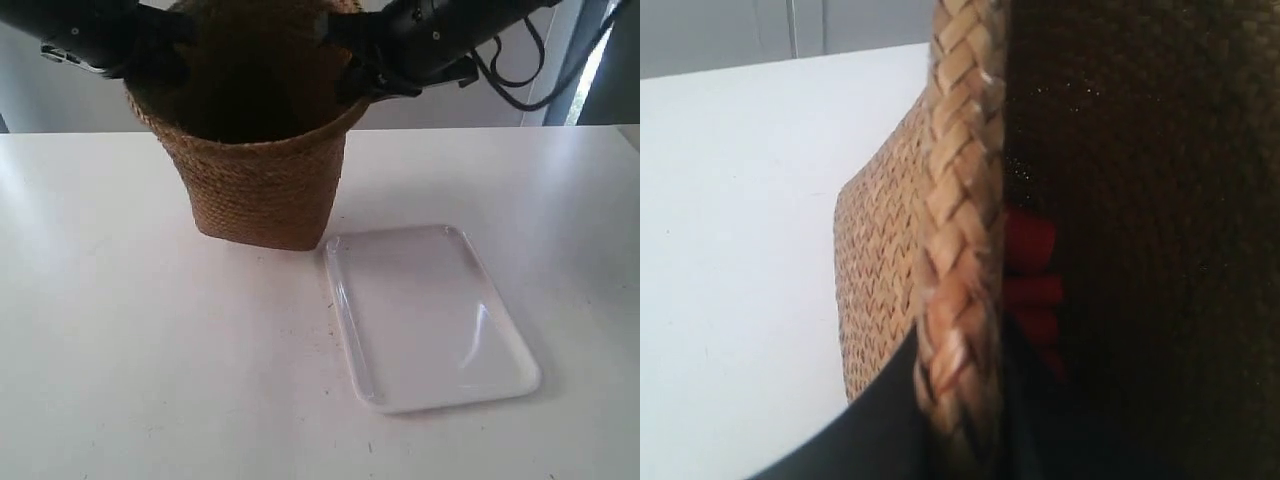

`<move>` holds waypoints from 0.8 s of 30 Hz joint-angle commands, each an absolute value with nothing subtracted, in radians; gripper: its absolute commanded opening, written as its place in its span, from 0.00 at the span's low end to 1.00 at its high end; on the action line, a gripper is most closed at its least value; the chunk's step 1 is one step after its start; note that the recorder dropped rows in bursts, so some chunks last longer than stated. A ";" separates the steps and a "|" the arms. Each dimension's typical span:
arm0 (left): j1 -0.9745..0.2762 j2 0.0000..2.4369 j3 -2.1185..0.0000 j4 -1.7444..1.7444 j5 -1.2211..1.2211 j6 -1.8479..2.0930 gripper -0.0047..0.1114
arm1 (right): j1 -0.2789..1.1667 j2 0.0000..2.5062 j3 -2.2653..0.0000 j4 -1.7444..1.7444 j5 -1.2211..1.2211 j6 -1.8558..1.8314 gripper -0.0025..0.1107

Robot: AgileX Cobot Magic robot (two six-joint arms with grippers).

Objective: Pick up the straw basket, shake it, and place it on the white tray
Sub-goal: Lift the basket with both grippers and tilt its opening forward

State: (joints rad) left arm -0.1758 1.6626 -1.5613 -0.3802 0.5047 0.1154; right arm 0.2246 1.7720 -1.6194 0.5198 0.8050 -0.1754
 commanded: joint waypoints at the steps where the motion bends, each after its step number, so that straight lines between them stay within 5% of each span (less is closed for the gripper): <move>1: -0.260 1.513 -1.423 -0.323 0.424 0.154 0.04 | 0.304 1.633 -1.473 0.432 0.666 -0.167 0.02; 12: -0.280 1.205 -1.022 -0.367 0.239 0.131 0.04 | 0.341 1.347 -1.045 0.483 0.418 -0.142 0.02; 24: -0.453 0.872 -0.702 -0.358 0.135 0.131 0.04 | 0.543 0.988 -0.752 0.481 0.309 -0.142 0.02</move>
State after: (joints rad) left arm -0.4265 0.9360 -0.7570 -0.3709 0.1475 0.0918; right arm 0.5144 1.0550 -0.7889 0.5106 0.3585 -0.0998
